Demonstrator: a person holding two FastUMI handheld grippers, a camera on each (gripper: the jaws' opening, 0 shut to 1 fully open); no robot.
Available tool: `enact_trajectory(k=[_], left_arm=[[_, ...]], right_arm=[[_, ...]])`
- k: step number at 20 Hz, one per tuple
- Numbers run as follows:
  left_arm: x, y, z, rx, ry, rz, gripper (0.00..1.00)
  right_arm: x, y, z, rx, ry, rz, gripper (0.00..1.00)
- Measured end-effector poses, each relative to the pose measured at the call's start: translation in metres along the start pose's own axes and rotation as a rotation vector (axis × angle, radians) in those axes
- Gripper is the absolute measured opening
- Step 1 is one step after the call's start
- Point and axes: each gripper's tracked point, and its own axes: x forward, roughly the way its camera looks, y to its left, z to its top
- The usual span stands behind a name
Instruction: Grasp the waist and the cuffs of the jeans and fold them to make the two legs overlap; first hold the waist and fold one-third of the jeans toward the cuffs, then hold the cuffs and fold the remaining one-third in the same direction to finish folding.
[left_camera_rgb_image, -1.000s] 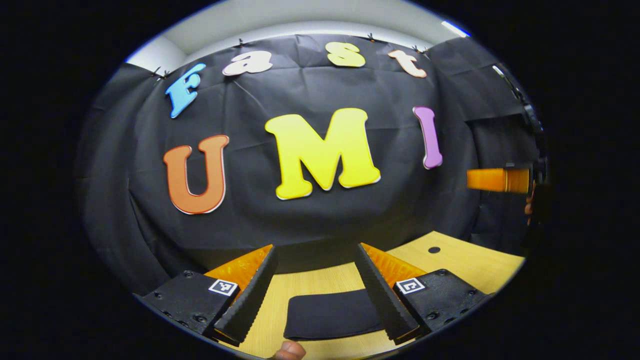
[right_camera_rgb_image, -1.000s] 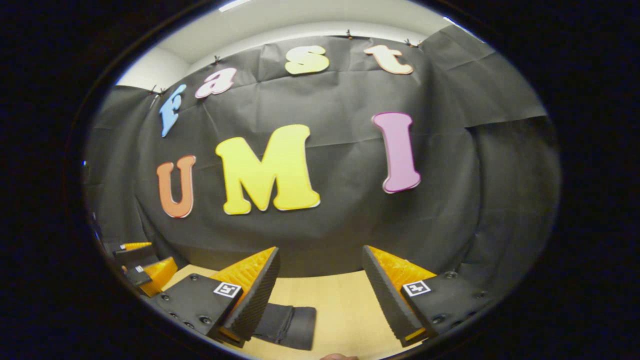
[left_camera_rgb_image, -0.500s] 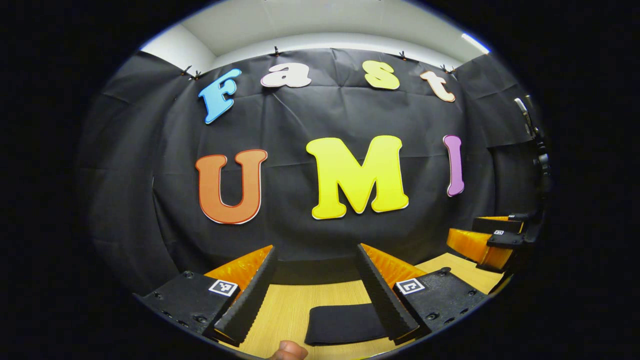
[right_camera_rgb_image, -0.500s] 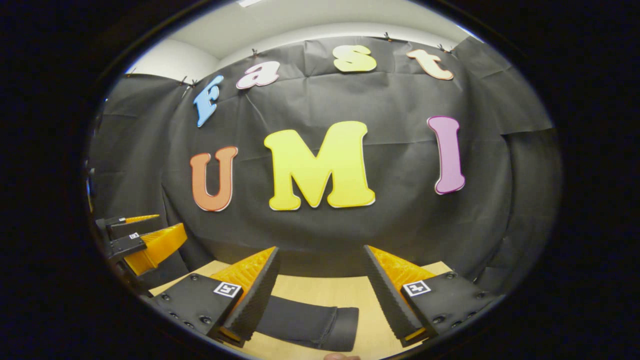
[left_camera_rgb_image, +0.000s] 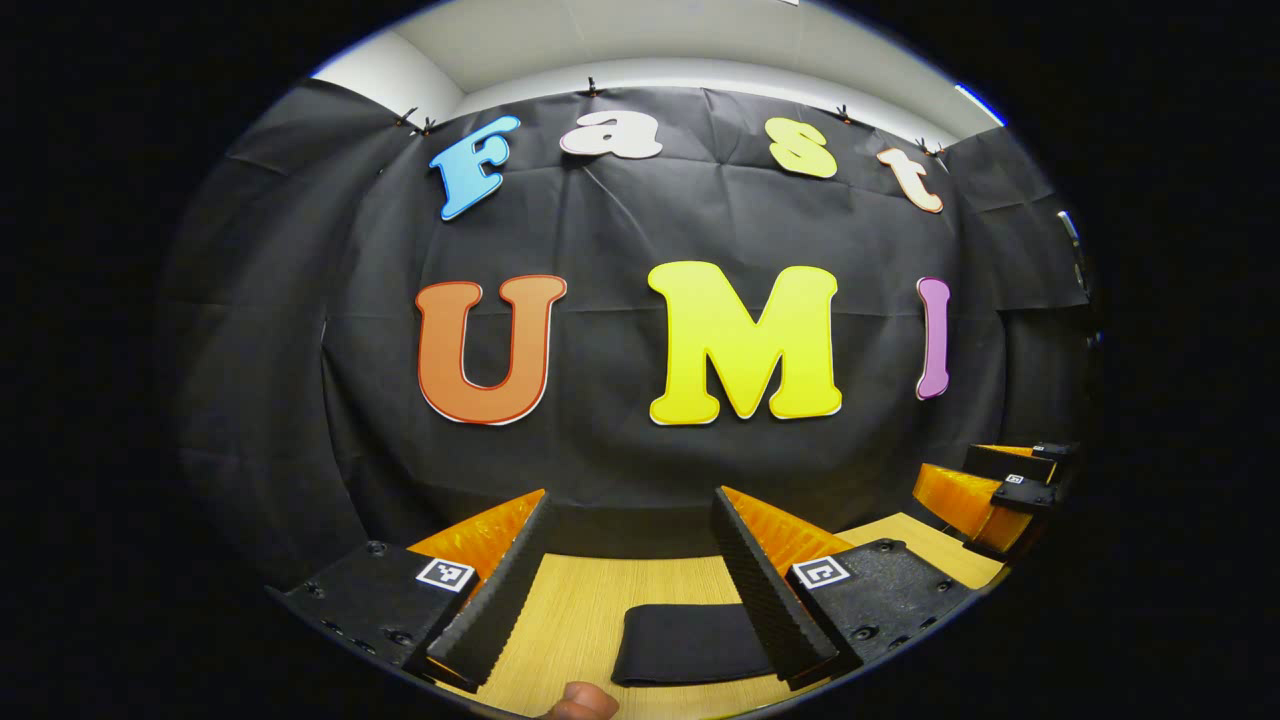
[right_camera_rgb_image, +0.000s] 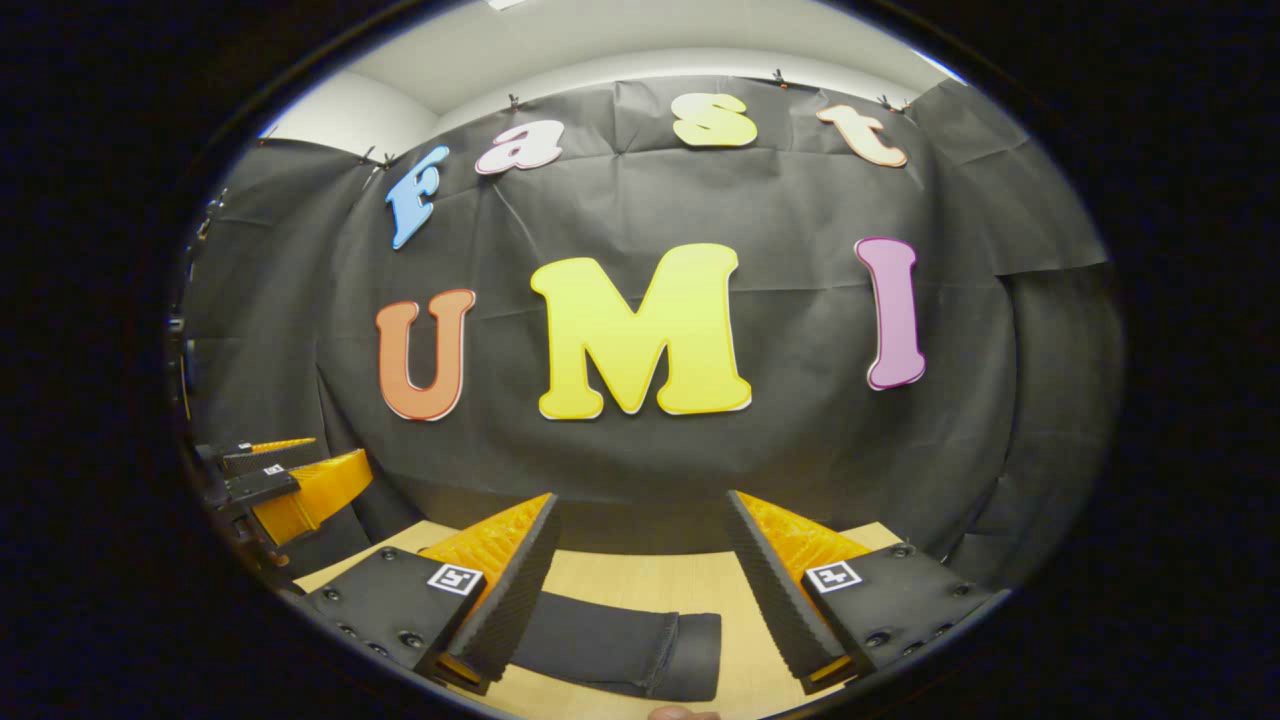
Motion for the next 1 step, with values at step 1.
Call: enact_trajectory(k=[1], left_arm=[[0.0011, 0.0001, 0.0012, 0.003, -0.001, 0.001, 0.99]], right_arm=[[0.0003, -0.0012, 0.0002, 0.000, -0.001, -0.005, 1.00]])
